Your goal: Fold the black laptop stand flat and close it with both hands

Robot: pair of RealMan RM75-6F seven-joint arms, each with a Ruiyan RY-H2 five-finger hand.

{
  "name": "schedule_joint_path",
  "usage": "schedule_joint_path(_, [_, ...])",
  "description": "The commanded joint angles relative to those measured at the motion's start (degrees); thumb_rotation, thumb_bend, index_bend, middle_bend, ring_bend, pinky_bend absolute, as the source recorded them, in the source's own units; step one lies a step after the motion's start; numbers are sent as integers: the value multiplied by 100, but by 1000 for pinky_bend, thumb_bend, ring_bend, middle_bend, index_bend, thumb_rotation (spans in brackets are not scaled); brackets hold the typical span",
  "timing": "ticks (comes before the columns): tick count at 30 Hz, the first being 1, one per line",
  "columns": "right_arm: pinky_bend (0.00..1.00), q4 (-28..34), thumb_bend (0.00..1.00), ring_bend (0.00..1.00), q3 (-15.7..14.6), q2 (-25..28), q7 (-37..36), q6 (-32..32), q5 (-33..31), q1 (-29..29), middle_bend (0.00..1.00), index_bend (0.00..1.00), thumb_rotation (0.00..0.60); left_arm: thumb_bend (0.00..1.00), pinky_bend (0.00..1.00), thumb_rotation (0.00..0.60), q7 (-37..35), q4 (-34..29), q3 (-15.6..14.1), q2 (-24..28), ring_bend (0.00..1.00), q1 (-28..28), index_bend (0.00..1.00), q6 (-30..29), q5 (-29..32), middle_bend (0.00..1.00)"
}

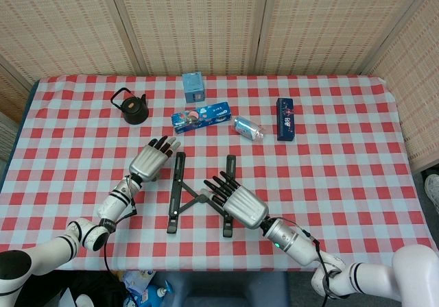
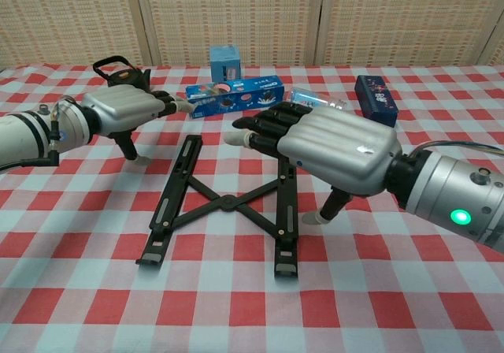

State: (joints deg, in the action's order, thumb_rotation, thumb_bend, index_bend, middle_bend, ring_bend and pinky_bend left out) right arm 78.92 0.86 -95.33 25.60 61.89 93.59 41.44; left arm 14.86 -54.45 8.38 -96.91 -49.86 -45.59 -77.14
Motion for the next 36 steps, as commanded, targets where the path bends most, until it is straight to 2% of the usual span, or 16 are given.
schedule_joint_path(1, [0,-151,0,0,23,-82,22,-31,3,18,0,0,600,220,172,600,-28,-13,-28,-13,0,-5,0,-17,-17,0])
schedule_joint_path(19, [0,-1067,0,0,-47,-517,-240,-144,117,84,0,0,600,219,171,600,-112,-93,-69,-68,0,-27,0,26,109,0])
schedule_joint_path(36, [0,-1559,0,0,-63,-852,-420,-54,254,135,0,0,600,219,171,600,-299,-304,-30,-21,0,-21,0,162,327,0])
